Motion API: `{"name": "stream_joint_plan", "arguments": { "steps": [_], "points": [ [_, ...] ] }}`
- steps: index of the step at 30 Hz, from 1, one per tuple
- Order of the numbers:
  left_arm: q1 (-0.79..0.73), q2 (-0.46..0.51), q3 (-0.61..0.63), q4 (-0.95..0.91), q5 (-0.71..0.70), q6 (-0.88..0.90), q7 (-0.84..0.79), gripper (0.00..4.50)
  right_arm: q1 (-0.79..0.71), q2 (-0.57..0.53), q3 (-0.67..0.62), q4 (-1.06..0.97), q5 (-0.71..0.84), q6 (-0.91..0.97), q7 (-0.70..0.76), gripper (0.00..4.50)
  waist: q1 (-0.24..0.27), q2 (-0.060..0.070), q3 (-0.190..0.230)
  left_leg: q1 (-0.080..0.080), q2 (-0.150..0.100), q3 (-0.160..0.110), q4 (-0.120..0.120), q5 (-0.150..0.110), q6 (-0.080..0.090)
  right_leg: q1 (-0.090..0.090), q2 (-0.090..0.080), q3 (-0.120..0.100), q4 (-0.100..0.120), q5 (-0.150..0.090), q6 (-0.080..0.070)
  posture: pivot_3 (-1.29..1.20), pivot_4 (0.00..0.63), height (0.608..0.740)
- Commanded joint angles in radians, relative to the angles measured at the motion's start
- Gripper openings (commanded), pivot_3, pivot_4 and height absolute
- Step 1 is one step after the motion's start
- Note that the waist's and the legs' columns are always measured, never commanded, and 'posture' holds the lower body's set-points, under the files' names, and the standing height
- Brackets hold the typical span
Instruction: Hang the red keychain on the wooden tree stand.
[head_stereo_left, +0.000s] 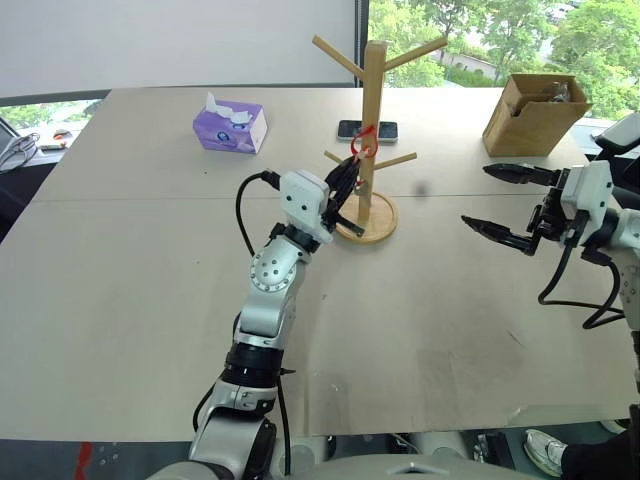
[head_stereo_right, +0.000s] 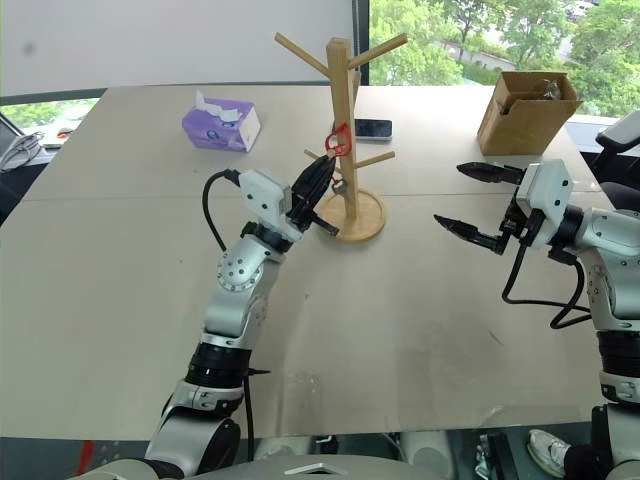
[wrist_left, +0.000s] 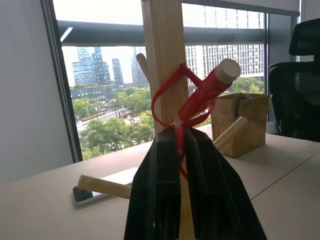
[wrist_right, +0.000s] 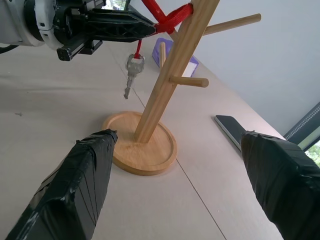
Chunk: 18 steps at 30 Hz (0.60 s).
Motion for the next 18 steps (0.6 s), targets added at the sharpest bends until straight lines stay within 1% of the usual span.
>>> {"name": "stream_joint_plan", "arguments": {
  "steps": [1, 5, 8, 10, 13, 18],
  "points": [
    [-0.009, 0.004, 0.002, -0.024, 0.001, -0.005, 0.005, 1.85, 0.01, 0.008, -0.014, -0.036, 0.007, 0.005, -0.022, 4.26, 0.0, 0.0, 0.0, 0.0, 0.0, 0.0, 0.0, 0.0, 0.0, 0.0, 0.0, 0.0, 0.0, 0.0, 0.0, 0.0, 0.15, 0.74],
    [0.035, 0.014, 0.002, -0.073, -0.023, 0.07, -0.001, 1.85, 0.028, 0.047, -0.033, -0.027, 0.016, 0.038, -0.094, 4.26, 0.0, 0.0, 0.0, 0.0, 0.0, 0.0, 0.0, 0.0, 0.0, 0.0, 0.0, 0.0, 0.0, 0.0, 0.0, 0.0, 0.15, 0.74],
    [0.096, 0.01, 0.039, -0.134, -0.058, 0.137, 0.034, 1.85, 0.037, 0.119, -0.065, -0.003, 0.031, 0.109, -0.231, 4.26, -0.004, 0.0, 0.0, 0.0, 0.001, 0.0, 0.0, 0.0, 0.0, 0.0, 0.0, 0.001, 0.0, 0.0, 0.0, 0.0, 0.15, 0.74],
    [0.134, 0.006, 0.083, -0.152, -0.072, 0.189, 0.084, 1.85, 0.048, 0.181, -0.083, 0.039, 0.002, 0.103, -0.334, 4.26, -0.004, 0.0, 0.0, 0.0, 0.002, 0.0, 0.0, 0.0, 0.0, 0.0, 0.0, 0.001, 0.0, 0.0, 0.0, 0.0, 0.15, 0.74],
    [0.162, 0.028, 0.141, -0.118, -0.021, 0.215, 0.164, 1.85, 0.045, 0.264, -0.094, 0.124, -0.075, 0.059, -0.488, 4.26, -0.002, 0.0, 0.0, 0.0, 0.001, 0.0, 0.0, 0.0, 0.0, 0.0, 0.0, 0.0, 0.001, 0.0, 0.0, 0.0, 0.15, 0.74],
    [0.158, 0.063, 0.229, -0.012, 0.017, 0.196, 0.257, 1.85, 0.037, 0.355, -0.082, 0.252, -0.189, -0.054, -0.657, 4.26, -0.001, 0.0, 0.0, 0.0, 0.001, 0.0, 0.0, 0.0, 0.0, -0.001, 0.0, 0.0, 0.001, 0.0, 0.0, 0.0, 0.15, 0.74]
  ]
}}
